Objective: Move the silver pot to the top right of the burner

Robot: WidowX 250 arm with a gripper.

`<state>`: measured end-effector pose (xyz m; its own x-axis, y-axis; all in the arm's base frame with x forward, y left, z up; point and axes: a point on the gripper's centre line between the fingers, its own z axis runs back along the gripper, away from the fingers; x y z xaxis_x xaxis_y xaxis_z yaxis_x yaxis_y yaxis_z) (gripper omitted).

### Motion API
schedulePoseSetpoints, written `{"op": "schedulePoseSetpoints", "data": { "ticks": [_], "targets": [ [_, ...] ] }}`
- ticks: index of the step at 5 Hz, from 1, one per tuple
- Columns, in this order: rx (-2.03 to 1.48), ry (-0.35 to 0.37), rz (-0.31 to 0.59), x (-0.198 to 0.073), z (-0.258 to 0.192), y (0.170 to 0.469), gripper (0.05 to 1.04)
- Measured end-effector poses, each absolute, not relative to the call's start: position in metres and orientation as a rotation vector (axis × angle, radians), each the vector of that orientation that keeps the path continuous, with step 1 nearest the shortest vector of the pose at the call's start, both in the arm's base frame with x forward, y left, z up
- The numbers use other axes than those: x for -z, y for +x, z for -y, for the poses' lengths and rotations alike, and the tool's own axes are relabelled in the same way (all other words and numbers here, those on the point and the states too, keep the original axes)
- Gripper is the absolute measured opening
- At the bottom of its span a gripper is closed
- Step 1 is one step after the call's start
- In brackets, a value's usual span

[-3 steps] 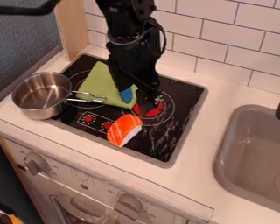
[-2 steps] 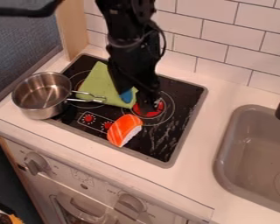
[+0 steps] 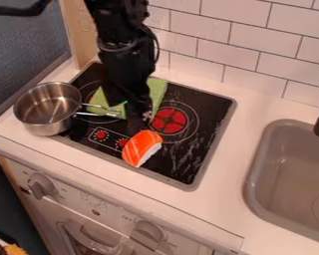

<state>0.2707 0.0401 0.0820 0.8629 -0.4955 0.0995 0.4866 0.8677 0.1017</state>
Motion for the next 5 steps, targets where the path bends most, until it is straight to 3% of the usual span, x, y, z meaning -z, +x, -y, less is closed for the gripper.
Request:
{"op": "schedulePoseSetpoints", "data": {
  "ticks": [2, 4, 5],
  "targets": [
    [0.563, 0.137, 0.082, -0.078, -0.093, 0.264, 1.001],
    [0.496, 0.178, 0.147, -0.063, -0.132, 0.259, 1.001],
    [0.462, 0.169, 0.13, -0.048, -0.141, 0.257, 1.001]
  ]
}}
